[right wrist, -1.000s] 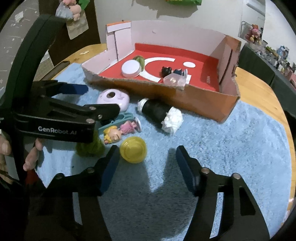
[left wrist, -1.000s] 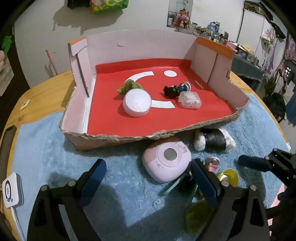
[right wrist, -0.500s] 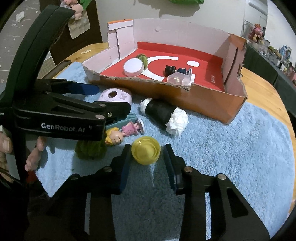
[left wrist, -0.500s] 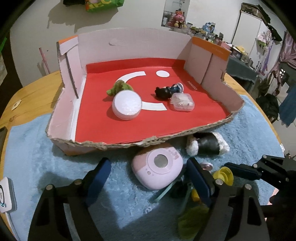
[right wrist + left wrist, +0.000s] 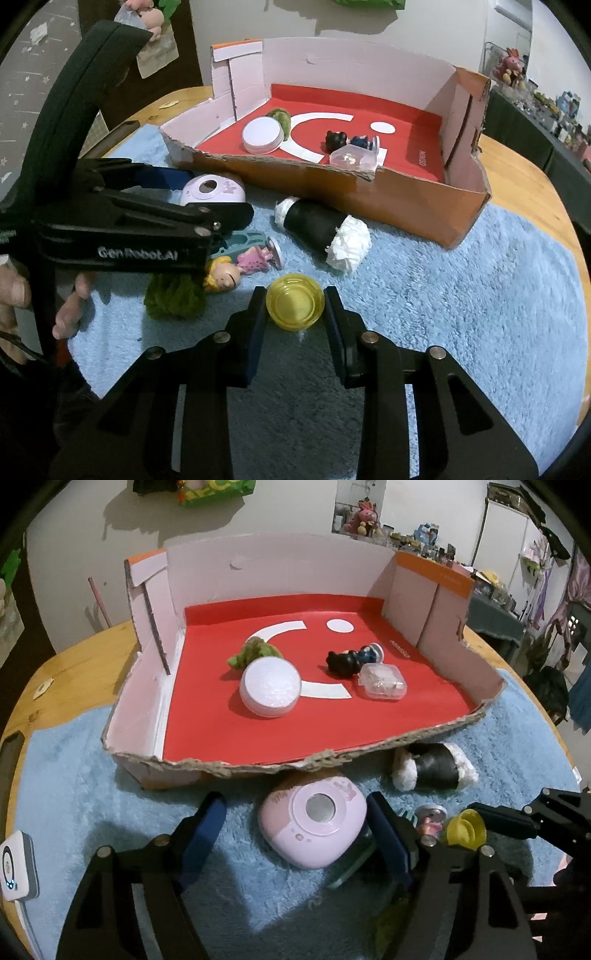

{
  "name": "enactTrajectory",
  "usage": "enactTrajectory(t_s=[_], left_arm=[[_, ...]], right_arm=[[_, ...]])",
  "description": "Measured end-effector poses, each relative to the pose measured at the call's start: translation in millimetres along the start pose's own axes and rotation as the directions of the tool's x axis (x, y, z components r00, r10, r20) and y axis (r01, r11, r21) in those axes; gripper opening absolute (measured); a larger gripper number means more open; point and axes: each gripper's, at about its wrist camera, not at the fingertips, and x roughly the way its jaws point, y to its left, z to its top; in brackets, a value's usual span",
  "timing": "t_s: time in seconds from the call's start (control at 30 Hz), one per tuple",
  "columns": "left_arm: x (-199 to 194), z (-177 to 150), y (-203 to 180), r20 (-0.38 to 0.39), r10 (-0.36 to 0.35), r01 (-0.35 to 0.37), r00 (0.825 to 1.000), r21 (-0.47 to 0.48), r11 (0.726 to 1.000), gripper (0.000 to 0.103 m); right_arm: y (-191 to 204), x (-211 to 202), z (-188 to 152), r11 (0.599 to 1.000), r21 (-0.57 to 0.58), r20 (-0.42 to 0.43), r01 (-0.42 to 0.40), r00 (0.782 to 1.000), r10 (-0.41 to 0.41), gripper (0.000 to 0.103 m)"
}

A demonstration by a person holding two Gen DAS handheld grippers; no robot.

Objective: Organize objects
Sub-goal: 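Grasp the pink My Melody device with the left gripper while the right grasps the yellow cup, then lift the pink device and yellow cup and carry them into the red box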

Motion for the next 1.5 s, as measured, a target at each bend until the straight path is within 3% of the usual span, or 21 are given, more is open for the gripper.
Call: enactTrajectory(t_s=[0.23, 0.6, 1.5], left_arm=[[-7.4, -8.8, 0.2, 0.02, 0.019, -0.019, 1.0, 0.024, 1.0, 0.057], [-17.3, -15.7, 10.9, 0.019, -0.039, 0.039, 0.999, -0.015, 0.999, 0.057], [-41.0, -20.4, 11.0, 0.036, -0.101, 0.102, 0.994, -0.027, 0.994, 0.057]], right_arm=[[-0.6, -0.3, -0.2, 1.0, 0.005, 0.002, -0.001, 1.0, 0.001, 0.029], [-1.1, -7.6, 1.2, 1.0, 0.016, 0.023, -0.01, 1.0, 0.01, 0.029], [2.1, -19.1, 12.1, 0.999, 0.012, 0.066, -0.036, 0.997, 0.035, 0.029]])
